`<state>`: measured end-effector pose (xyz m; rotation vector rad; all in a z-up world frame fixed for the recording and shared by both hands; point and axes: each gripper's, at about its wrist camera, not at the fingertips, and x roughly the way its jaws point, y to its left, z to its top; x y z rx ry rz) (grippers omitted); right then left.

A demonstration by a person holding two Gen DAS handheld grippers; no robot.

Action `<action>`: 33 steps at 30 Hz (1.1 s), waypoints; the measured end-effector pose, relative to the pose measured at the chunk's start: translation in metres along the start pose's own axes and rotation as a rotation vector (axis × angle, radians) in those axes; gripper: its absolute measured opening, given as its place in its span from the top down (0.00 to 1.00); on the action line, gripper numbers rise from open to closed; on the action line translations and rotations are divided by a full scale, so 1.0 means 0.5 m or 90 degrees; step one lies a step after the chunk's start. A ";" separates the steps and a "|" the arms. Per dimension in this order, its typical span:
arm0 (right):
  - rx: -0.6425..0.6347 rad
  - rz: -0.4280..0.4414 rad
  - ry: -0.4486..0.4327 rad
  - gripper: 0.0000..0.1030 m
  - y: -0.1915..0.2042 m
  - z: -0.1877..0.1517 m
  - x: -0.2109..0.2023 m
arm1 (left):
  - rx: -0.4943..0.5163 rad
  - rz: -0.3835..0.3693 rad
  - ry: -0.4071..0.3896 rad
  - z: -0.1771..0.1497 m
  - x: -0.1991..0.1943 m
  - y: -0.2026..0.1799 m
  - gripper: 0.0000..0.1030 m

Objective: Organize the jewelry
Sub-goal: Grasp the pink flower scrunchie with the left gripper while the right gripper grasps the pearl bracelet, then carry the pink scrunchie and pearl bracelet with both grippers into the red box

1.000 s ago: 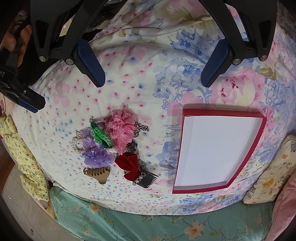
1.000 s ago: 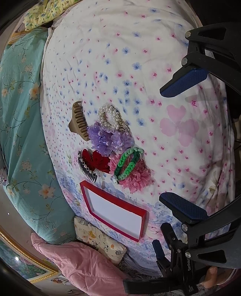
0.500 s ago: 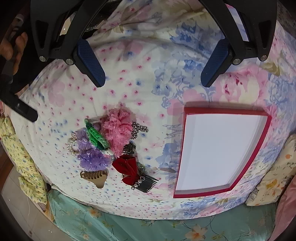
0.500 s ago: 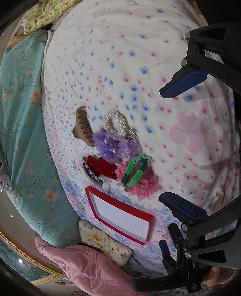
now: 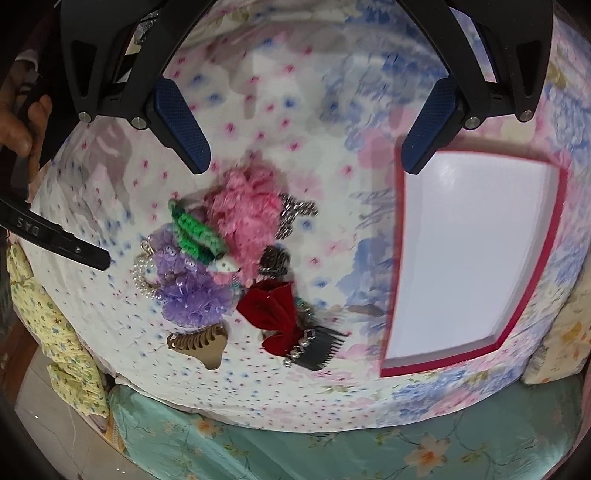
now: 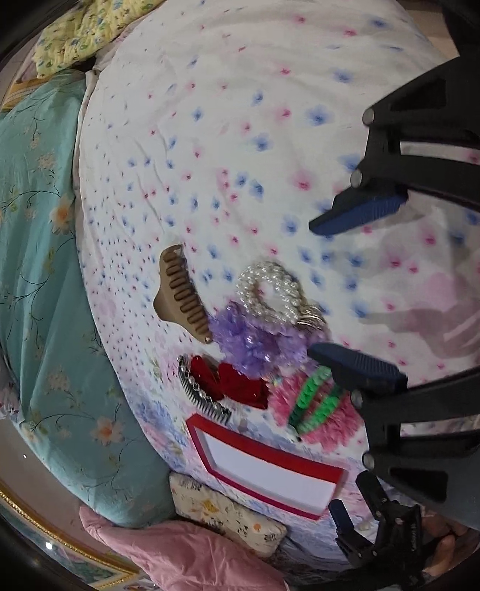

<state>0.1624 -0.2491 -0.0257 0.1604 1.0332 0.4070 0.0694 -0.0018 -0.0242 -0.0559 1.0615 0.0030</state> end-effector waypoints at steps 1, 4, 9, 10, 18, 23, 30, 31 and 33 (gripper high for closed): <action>-0.004 -0.008 0.001 0.45 0.002 0.008 0.010 | 0.004 -0.004 -0.006 0.007 0.006 -0.004 0.05; -0.006 -0.008 0.005 0.48 0.003 0.022 0.028 | 0.016 -0.017 -0.010 0.026 0.029 -0.018 0.14; -0.010 -0.016 0.025 0.55 0.002 0.041 0.074 | 0.026 -0.037 0.002 0.045 0.075 -0.039 0.33; -0.009 -0.016 0.031 0.58 0.001 0.043 0.083 | 0.026 -0.044 0.007 0.045 0.081 -0.041 0.39; -0.053 -0.064 0.035 0.78 0.024 0.042 0.128 | 0.042 -0.094 0.024 0.040 0.096 -0.060 0.83; -0.044 -0.050 0.025 0.87 0.015 0.043 0.112 | 0.048 -0.084 -0.025 0.045 0.041 -0.053 0.87; -0.031 -0.030 -0.032 0.87 0.006 0.061 0.034 | 0.052 -0.096 -0.081 0.056 -0.035 -0.045 0.88; -0.032 -0.030 -0.040 0.87 0.007 0.063 0.024 | 0.048 -0.098 -0.084 0.056 -0.040 -0.042 0.88; -0.030 -0.026 -0.052 0.87 0.009 0.065 0.003 | 0.040 -0.093 -0.093 0.052 -0.053 -0.034 0.88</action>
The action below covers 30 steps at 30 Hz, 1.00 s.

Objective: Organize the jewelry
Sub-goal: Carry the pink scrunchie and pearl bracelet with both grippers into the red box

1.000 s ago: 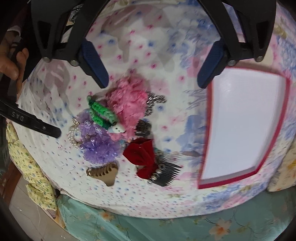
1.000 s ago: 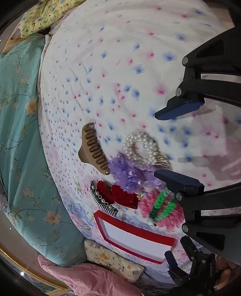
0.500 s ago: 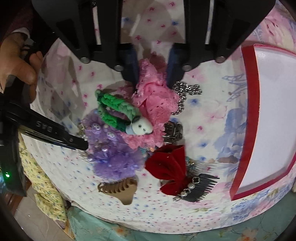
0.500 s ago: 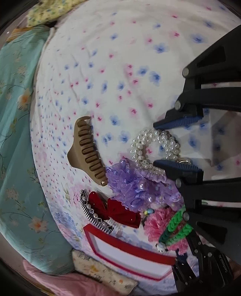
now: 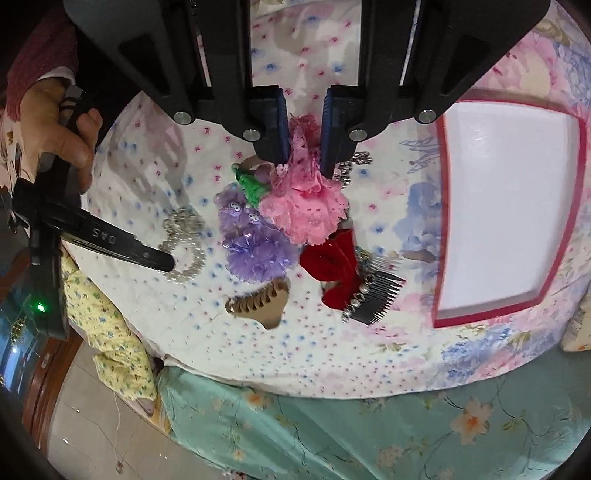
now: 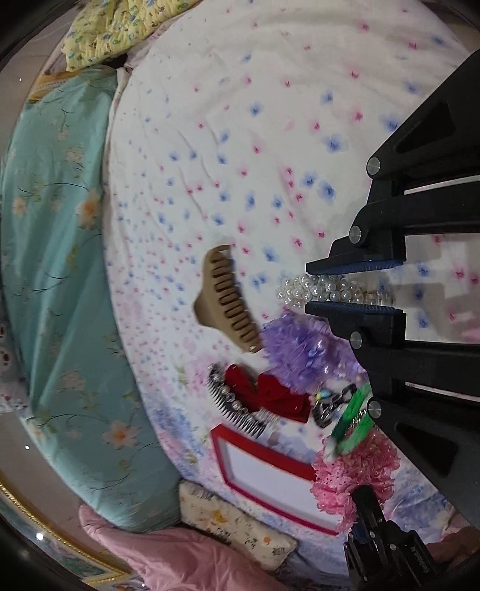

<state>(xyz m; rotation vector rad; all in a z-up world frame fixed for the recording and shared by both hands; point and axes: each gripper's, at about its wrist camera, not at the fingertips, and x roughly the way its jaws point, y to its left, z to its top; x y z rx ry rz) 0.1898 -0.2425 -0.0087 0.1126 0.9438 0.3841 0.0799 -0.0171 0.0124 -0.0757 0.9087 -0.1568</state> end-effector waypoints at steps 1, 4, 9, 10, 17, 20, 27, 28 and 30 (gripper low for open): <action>-0.001 0.000 -0.003 0.87 0.003 0.000 -0.005 | -0.005 0.000 -0.003 -0.001 -0.005 0.005 0.88; 0.001 0.017 -0.013 0.87 0.012 0.002 -0.030 | -0.027 0.000 -0.014 -0.006 -0.026 0.027 0.88; -0.005 0.067 -0.017 0.87 0.058 0.002 -0.048 | -0.063 0.013 -0.031 -0.015 -0.058 0.073 0.88; -0.006 0.074 -0.017 0.87 0.067 0.000 -0.052 | -0.071 0.014 -0.034 -0.018 -0.064 0.082 0.88; -0.030 0.166 0.009 0.87 0.170 0.001 -0.025 | -0.135 0.041 -0.045 -0.048 -0.094 0.170 0.88; -0.048 0.194 0.021 0.87 0.224 -0.005 -0.007 | -0.165 0.055 -0.053 -0.063 -0.112 0.217 0.88; -0.093 0.264 0.050 0.87 0.355 -0.005 0.034 | -0.228 0.077 -0.070 -0.079 -0.142 0.321 0.88; -0.101 0.274 0.052 0.87 0.378 -0.005 0.039 | -0.235 0.080 -0.072 -0.081 -0.145 0.335 0.88; -0.110 0.289 0.055 0.87 0.410 -0.006 0.047 | -0.247 0.082 -0.073 -0.079 -0.146 0.359 0.88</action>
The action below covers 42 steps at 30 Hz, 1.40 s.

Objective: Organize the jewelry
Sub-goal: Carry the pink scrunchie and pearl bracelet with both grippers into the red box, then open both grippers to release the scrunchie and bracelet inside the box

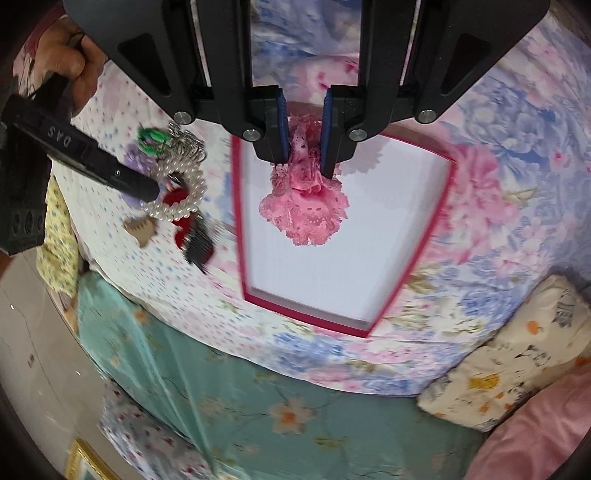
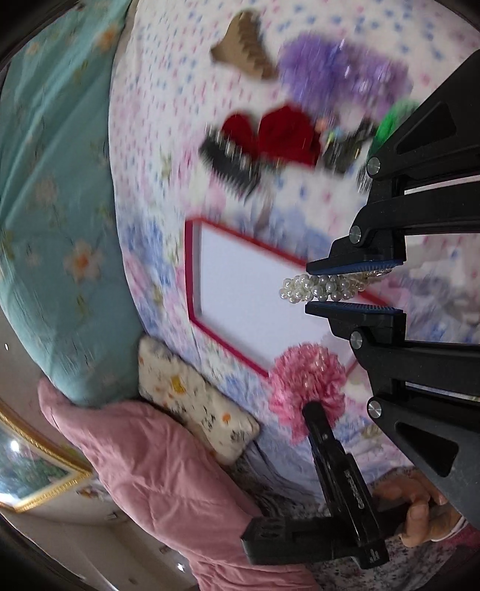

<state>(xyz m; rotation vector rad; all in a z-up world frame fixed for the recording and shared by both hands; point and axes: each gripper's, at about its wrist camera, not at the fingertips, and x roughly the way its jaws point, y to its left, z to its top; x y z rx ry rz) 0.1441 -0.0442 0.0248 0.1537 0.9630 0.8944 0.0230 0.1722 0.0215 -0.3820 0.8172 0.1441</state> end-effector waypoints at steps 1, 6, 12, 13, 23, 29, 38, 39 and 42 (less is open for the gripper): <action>-0.004 0.011 0.003 0.87 0.013 0.004 0.014 | -0.007 0.003 0.000 0.005 0.002 0.015 0.88; 0.000 0.056 0.021 0.87 0.065 0.010 0.088 | -0.027 0.023 0.011 0.021 0.037 0.064 0.88; 0.029 0.085 0.064 0.87 0.077 -0.008 0.173 | -0.068 0.024 0.040 0.016 0.082 0.112 0.88; 0.030 0.083 0.071 0.87 0.075 -0.010 0.185 | -0.072 0.021 0.046 0.014 0.088 0.116 0.88; 0.017 0.018 0.110 0.87 0.038 -0.021 0.239 | -0.068 0.051 0.091 -0.003 0.126 0.127 0.86; 0.009 0.004 0.130 0.86 0.033 -0.030 0.256 | -0.069 0.064 0.102 -0.007 0.125 0.128 0.71; 0.001 0.000 0.137 0.83 0.031 -0.027 0.258 | -0.056 0.087 0.105 -0.003 0.124 0.117 0.54; 0.001 -0.001 0.137 0.83 0.032 -0.026 0.257 | -0.054 0.090 0.103 -0.002 0.121 0.115 0.52; 0.006 0.005 0.134 0.79 0.032 -0.023 0.250 | -0.053 0.095 0.098 0.002 0.113 0.114 0.48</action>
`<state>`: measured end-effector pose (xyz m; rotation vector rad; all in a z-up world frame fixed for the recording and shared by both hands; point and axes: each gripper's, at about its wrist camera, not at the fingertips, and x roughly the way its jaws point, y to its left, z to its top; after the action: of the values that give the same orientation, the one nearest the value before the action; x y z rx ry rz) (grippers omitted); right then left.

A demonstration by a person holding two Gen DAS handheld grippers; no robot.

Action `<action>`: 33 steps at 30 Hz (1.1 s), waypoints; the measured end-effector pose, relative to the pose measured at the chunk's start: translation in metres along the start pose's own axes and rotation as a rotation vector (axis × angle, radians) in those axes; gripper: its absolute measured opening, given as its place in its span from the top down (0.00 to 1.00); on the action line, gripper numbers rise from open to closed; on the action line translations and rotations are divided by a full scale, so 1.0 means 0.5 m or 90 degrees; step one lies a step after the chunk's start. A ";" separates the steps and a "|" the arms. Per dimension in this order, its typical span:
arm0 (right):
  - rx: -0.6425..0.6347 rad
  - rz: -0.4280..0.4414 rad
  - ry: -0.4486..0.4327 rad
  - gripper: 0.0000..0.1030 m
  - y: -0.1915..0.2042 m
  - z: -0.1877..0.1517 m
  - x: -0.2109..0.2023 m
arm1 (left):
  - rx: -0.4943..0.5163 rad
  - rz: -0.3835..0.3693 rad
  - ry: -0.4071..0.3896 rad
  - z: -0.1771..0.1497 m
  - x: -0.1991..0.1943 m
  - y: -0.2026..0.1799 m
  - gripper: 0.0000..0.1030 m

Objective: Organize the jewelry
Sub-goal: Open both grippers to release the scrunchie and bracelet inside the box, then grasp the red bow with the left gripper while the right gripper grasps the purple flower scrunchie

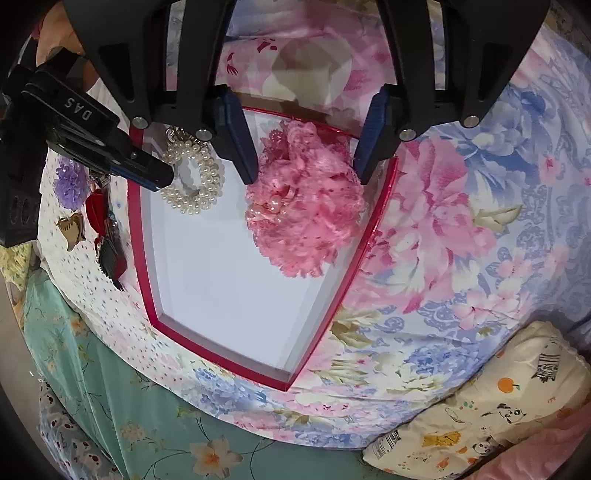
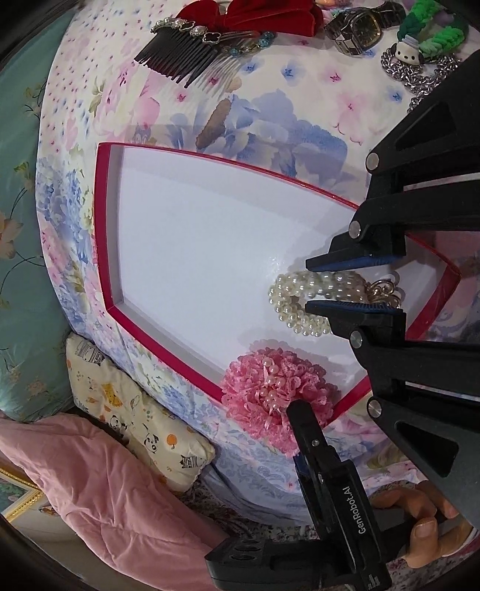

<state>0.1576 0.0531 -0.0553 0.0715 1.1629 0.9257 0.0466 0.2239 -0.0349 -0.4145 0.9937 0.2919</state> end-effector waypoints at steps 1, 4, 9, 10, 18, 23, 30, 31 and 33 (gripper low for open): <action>0.004 0.003 -0.003 0.74 -0.001 0.001 -0.004 | 0.000 0.002 -0.003 0.000 -0.004 -0.001 0.46; 0.009 0.011 -0.017 0.72 -0.002 0.003 -0.022 | 0.001 0.006 -0.012 0.000 -0.019 -0.004 0.41; 0.014 0.018 -0.042 0.65 -0.004 0.004 -0.064 | 0.003 0.005 -0.024 -0.003 -0.043 -0.015 0.40; 0.019 0.020 -0.049 0.62 -0.009 0.001 -0.078 | 0.003 0.003 -0.028 -0.003 -0.050 -0.020 0.37; 0.053 0.009 -0.085 0.58 -0.070 -0.026 -0.167 | 0.024 -0.011 -0.056 -0.006 -0.086 -0.079 0.30; 0.100 -0.021 -0.106 0.55 -0.138 -0.053 -0.224 | 0.051 -0.025 -0.053 -0.012 -0.089 -0.129 0.30; 0.156 -0.057 -0.137 0.48 -0.218 -0.088 -0.298 | 0.082 -0.044 -0.039 -0.027 -0.087 -0.192 0.30; 0.164 -0.065 -0.144 0.47 -0.231 -0.092 -0.311 | 0.085 -0.048 -0.037 -0.030 -0.086 -0.199 0.30; 0.174 -0.075 -0.155 0.47 -0.249 -0.099 -0.330 | 0.091 -0.052 -0.034 -0.034 -0.084 -0.211 0.30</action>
<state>0.1769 -0.1546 -0.0144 0.3248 1.0480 0.6304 0.0568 0.1205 0.0143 -0.3140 0.9359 0.1562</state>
